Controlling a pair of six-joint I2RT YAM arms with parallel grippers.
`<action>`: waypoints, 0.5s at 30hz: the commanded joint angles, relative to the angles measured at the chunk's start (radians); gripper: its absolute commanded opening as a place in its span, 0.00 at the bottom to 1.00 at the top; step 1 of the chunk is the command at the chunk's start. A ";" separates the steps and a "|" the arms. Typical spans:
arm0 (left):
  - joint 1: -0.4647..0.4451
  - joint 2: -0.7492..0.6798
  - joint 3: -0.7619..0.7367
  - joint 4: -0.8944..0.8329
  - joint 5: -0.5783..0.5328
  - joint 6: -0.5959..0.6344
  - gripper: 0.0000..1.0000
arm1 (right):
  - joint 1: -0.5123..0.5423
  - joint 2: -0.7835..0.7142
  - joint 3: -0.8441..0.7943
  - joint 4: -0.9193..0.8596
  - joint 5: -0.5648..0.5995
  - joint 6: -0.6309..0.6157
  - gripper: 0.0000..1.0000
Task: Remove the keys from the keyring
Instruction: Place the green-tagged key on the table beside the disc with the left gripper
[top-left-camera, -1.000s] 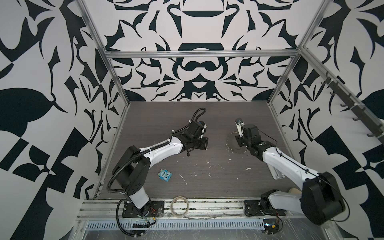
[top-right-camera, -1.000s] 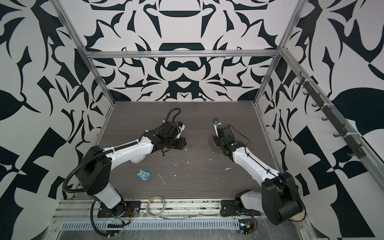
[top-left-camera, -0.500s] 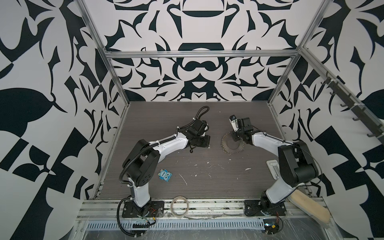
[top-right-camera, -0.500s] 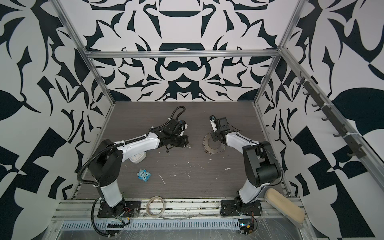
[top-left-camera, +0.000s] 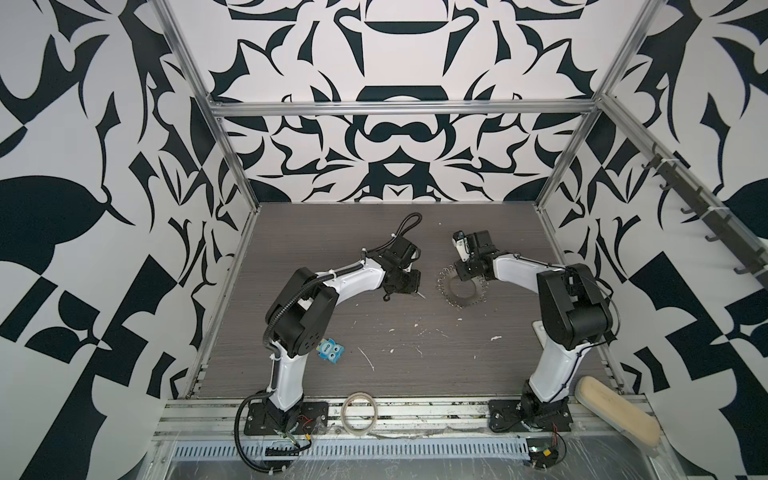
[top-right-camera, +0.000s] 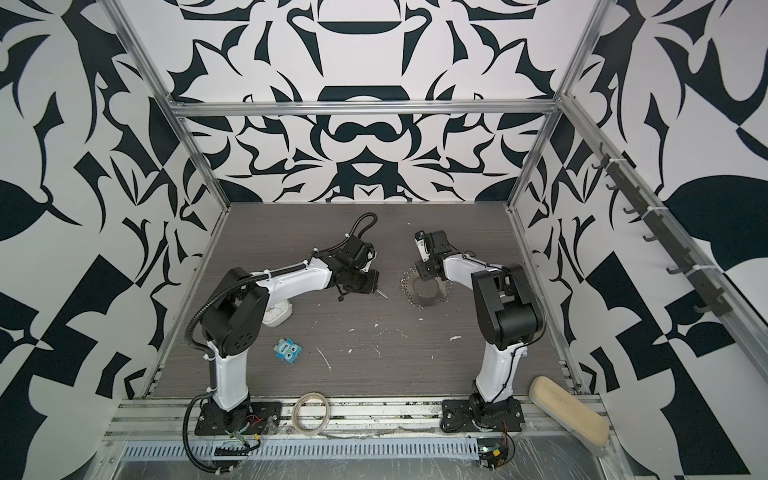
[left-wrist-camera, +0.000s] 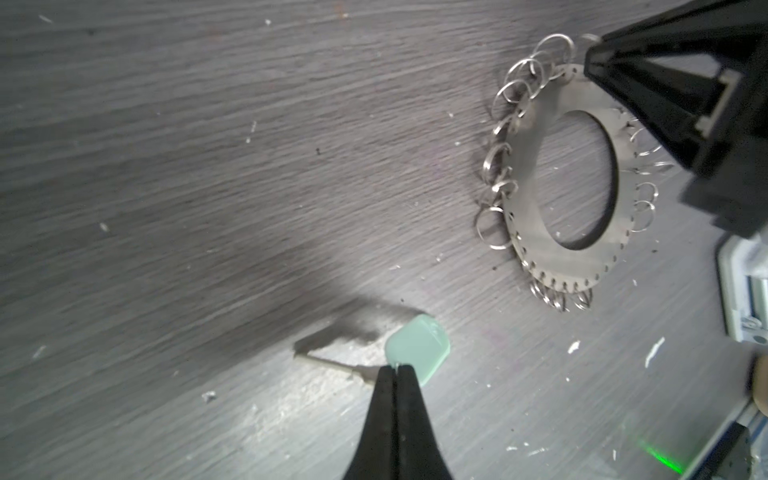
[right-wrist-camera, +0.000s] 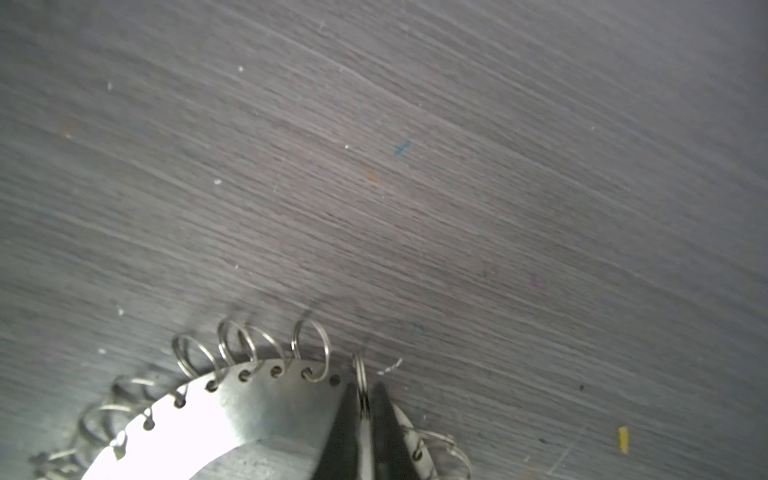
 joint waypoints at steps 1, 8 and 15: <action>0.018 0.035 0.044 -0.064 -0.005 -0.021 0.00 | -0.006 -0.024 0.056 -0.036 -0.034 0.026 0.23; 0.030 0.107 0.116 -0.095 0.009 -0.002 0.00 | -0.009 -0.058 0.111 -0.105 -0.041 0.026 0.59; 0.039 0.147 0.157 -0.103 0.029 0.003 0.00 | -0.009 -0.201 0.065 -0.123 -0.044 0.033 0.66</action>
